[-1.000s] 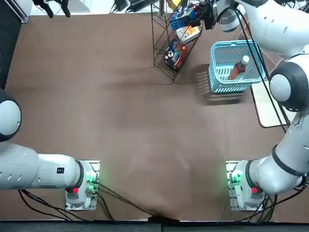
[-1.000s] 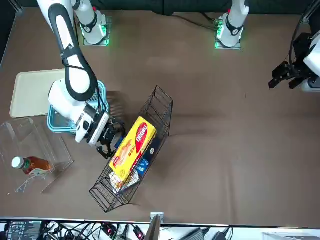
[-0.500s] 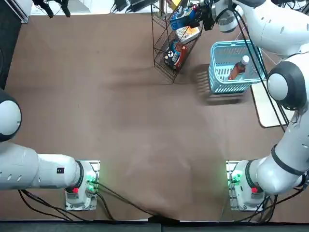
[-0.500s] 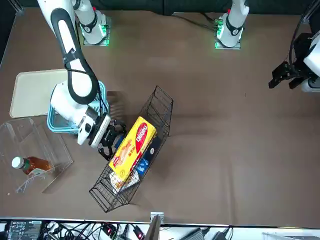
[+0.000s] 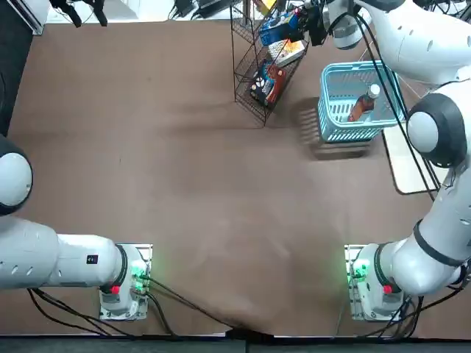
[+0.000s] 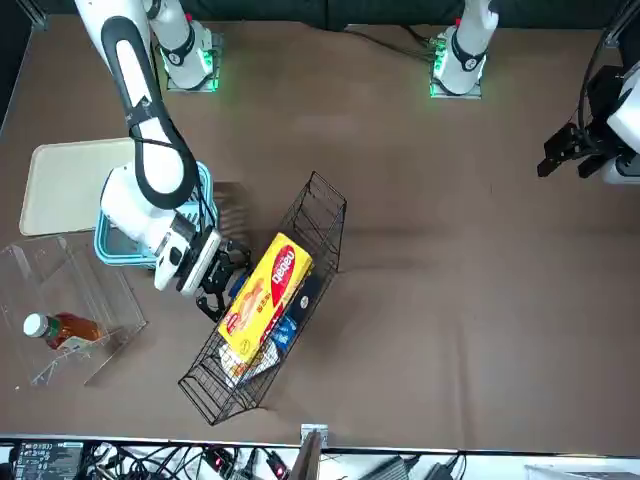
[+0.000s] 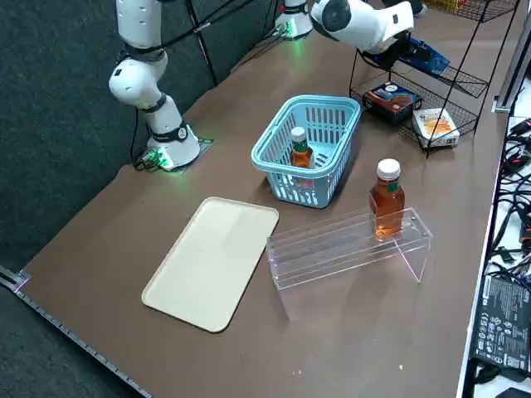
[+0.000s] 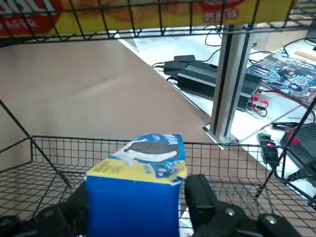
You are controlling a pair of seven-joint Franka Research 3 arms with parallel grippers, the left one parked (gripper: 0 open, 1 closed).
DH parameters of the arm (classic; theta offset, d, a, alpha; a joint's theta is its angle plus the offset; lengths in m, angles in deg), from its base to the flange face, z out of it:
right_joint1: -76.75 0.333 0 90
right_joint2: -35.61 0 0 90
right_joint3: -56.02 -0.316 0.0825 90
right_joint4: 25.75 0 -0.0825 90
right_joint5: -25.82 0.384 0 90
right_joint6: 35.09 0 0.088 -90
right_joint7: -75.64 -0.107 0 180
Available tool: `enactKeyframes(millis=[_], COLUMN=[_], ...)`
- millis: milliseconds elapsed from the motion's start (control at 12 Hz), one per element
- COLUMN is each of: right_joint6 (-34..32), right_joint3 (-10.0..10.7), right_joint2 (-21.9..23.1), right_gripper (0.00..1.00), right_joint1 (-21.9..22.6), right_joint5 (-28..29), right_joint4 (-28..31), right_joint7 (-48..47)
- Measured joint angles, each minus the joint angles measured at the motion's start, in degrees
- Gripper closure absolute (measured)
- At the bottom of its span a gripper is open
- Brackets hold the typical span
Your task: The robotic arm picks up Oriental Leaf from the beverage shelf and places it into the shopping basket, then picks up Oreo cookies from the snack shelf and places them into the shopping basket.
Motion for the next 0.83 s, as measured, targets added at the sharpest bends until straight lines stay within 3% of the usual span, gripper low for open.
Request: enactKeyframes(millis=[167,250,417,833], right_joint6=[0.0,0.0,0.1,0.1], right_joint3=[0.1,0.1,0.1,0.1], right_joint2=[0.0,0.0,0.0,0.1], right_gripper=[0.05,0.13,0.37,0.39], right_joint1=[0.0,0.0,0.0,0.0], right_joint5=[0.0,0.0,0.0,0.1], right_joint4=[0.0,0.0,-0.3,-0.4], right_joint7=[0.0,0.0,-0.1,-0.1])
